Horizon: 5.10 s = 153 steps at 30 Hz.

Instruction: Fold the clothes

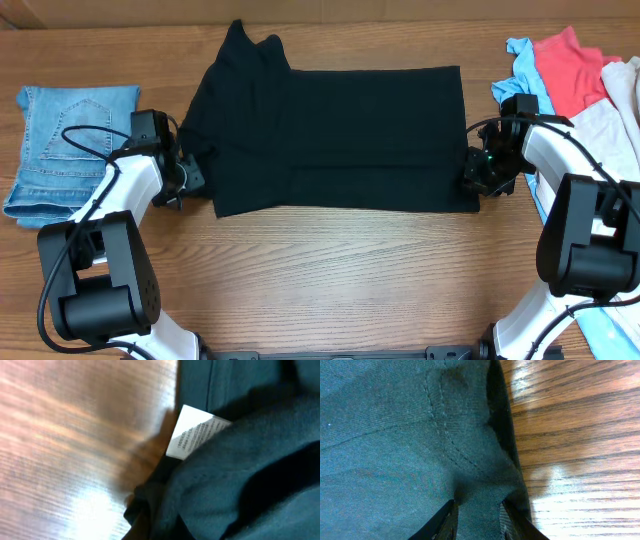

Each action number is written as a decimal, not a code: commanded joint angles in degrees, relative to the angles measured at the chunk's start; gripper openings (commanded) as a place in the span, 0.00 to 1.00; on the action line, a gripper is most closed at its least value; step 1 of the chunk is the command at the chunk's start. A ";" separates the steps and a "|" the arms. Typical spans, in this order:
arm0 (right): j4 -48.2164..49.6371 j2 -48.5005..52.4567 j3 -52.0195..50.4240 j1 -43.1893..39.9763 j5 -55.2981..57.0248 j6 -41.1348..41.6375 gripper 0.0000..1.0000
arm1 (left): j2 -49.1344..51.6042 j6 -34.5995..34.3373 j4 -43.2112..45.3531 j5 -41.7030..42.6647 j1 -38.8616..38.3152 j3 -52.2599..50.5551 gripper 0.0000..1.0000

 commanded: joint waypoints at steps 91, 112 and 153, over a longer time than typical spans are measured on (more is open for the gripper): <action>-3.39 3.93 -1.07 0.02 2.29 2.99 0.33 | 0.81 13.84 -10.67 13.25 -1.25 2.82 0.55; -3.34 3.93 -1.07 0.02 2.08 2.99 0.33 | 0.76 11.67 -7.61 11.91 -0.98 1.40 0.24; -3.15 3.93 -1.07 0.02 2.05 2.99 0.34 | 0.94 6.91 -8.20 9.14 -2.08 -0.02 0.35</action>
